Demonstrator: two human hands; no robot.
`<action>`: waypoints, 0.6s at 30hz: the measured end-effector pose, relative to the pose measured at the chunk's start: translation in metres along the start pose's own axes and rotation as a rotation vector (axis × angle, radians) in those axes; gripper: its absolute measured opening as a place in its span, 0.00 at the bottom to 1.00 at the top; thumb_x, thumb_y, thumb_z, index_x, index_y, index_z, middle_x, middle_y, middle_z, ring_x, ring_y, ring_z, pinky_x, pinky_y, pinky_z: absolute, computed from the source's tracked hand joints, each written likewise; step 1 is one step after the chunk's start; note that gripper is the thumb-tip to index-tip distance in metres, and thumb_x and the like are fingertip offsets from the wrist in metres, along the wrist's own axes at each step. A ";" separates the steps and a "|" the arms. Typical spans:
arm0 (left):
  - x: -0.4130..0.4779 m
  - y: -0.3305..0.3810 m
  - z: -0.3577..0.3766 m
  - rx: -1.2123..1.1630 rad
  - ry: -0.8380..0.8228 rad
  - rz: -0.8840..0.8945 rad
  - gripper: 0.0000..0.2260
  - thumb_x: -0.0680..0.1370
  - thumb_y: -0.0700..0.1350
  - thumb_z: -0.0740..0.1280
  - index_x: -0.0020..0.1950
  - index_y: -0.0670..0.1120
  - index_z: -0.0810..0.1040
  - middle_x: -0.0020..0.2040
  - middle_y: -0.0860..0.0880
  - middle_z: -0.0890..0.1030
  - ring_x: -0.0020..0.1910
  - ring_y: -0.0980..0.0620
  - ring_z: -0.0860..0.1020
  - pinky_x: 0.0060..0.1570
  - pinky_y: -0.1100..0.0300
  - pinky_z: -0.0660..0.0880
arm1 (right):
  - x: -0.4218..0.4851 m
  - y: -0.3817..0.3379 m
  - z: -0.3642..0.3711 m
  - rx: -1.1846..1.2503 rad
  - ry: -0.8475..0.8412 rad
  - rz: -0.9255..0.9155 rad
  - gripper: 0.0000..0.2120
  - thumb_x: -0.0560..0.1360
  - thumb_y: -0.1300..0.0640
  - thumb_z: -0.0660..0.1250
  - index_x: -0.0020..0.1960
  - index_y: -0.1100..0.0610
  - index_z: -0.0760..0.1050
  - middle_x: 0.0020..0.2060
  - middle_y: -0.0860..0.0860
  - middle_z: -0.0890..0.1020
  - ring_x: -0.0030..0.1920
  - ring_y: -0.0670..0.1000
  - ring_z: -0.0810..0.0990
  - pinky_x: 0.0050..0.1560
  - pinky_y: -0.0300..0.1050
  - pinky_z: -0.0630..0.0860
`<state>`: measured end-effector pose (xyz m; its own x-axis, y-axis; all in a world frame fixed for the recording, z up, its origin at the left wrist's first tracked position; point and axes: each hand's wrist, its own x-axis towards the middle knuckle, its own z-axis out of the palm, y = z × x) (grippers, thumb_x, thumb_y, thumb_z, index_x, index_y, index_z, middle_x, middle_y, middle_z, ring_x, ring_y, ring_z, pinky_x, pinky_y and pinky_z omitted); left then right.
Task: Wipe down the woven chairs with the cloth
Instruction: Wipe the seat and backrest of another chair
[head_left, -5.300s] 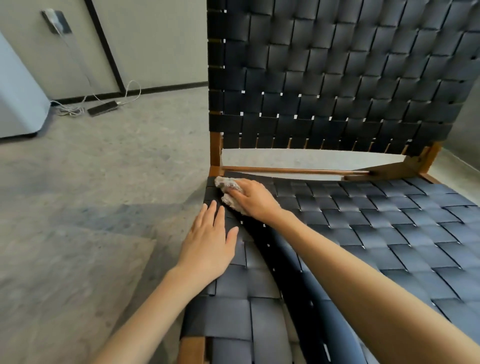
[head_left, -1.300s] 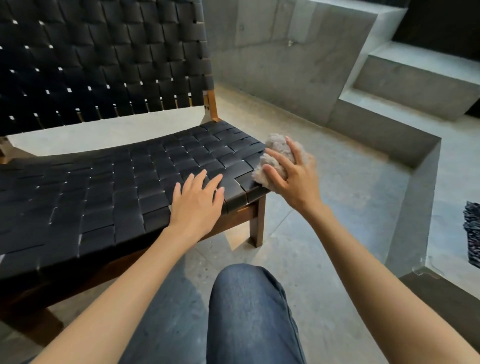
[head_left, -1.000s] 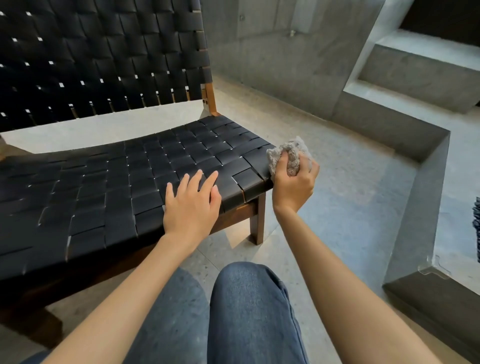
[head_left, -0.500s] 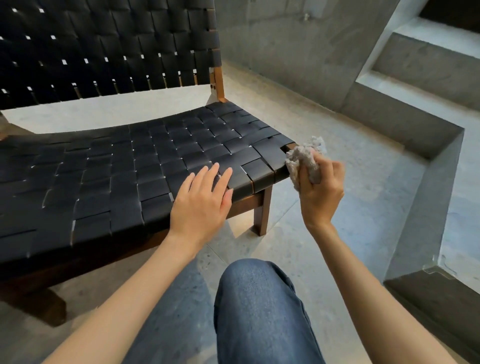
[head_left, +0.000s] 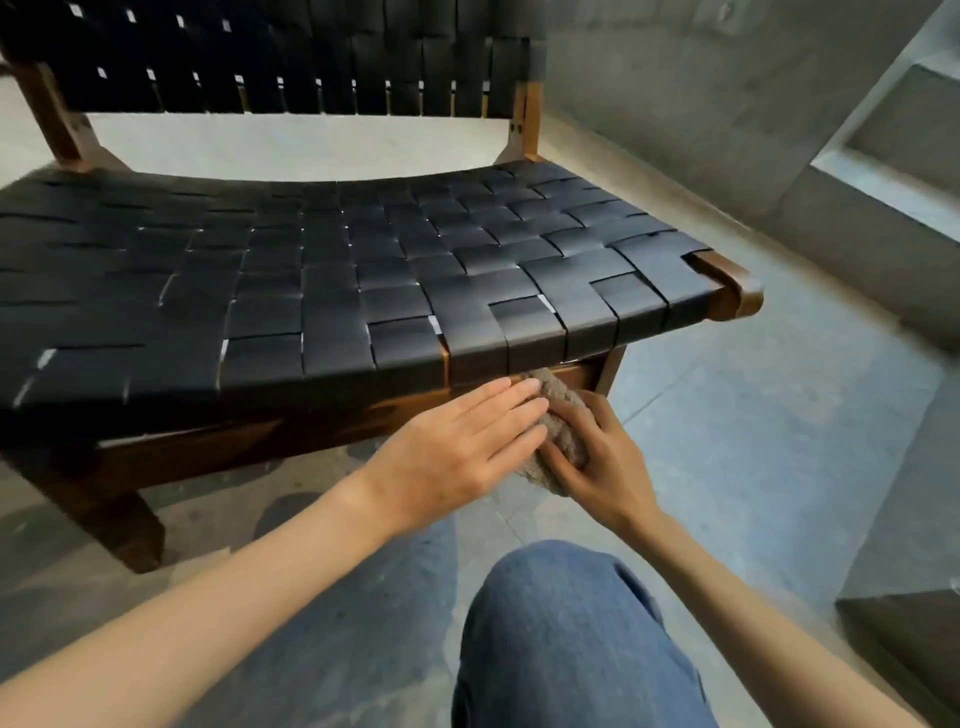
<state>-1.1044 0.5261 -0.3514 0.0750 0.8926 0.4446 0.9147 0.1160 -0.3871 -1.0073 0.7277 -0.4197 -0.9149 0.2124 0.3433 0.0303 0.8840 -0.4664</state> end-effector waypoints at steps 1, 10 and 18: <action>-0.009 0.001 0.001 -0.017 -0.017 0.000 0.17 0.76 0.36 0.60 0.63 0.41 0.77 0.63 0.42 0.77 0.65 0.44 0.74 0.66 0.51 0.68 | 0.002 -0.003 0.006 0.024 -0.052 -0.015 0.22 0.77 0.41 0.58 0.70 0.41 0.63 0.62 0.50 0.70 0.56 0.49 0.74 0.51 0.43 0.77; -0.100 0.014 0.000 -0.239 -0.518 -0.635 0.26 0.79 0.59 0.56 0.72 0.45 0.61 0.64 0.46 0.75 0.61 0.48 0.74 0.54 0.54 0.72 | 0.019 -0.088 0.038 0.314 -0.333 -0.002 0.19 0.73 0.46 0.55 0.62 0.34 0.60 0.59 0.41 0.63 0.59 0.44 0.66 0.62 0.46 0.72; -0.179 0.016 -0.022 -1.085 -0.074 -1.308 0.14 0.76 0.51 0.69 0.57 0.48 0.72 0.55 0.53 0.78 0.54 0.55 0.76 0.47 0.65 0.71 | 0.014 -0.171 0.073 0.590 -0.627 0.032 0.16 0.80 0.58 0.61 0.61 0.41 0.63 0.58 0.46 0.75 0.51 0.42 0.80 0.49 0.40 0.79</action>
<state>-1.0941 0.3589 -0.4196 -0.8813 0.4696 -0.0531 0.1785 0.4348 0.8827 -1.0544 0.5484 -0.3947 -0.9758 -0.1889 -0.1099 0.0049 0.4840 -0.8751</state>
